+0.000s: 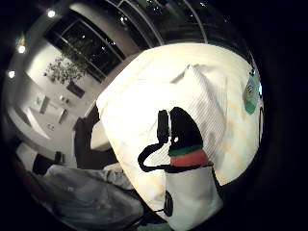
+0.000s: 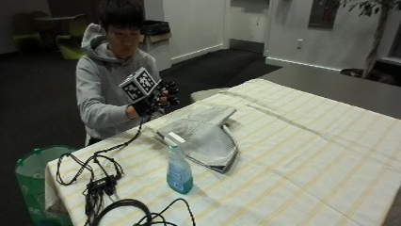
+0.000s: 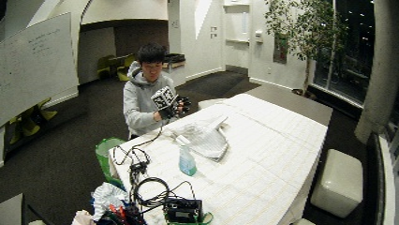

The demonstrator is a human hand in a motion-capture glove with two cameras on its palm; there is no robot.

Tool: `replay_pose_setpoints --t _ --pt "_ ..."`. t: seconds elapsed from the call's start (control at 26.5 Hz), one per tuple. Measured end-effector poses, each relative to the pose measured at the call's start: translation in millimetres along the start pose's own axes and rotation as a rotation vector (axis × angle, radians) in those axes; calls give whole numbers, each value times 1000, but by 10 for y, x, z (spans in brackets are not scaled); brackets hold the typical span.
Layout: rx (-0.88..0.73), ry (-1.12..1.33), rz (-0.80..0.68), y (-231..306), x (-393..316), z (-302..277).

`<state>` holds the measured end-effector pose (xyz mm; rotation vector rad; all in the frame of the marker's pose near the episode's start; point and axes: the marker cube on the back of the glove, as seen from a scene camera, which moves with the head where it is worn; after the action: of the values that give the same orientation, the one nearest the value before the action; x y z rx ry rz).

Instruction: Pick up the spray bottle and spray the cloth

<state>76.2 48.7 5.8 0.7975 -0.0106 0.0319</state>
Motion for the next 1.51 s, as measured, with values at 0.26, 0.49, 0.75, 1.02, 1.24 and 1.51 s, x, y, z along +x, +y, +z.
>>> replay_pose_setpoints --t 0.26,0.49,0.75,1.02,1.24,1.51 --pt "129 -54 148 70 461 -36" --pt "144 18 212 34 750 -8" --pt "158 7 251 -89 1003 46" --pt "161 -20 284 -172 1142 101" --pt "181 -92 366 -243 1325 152" --pt "159 -189 468 -305 1567 216"
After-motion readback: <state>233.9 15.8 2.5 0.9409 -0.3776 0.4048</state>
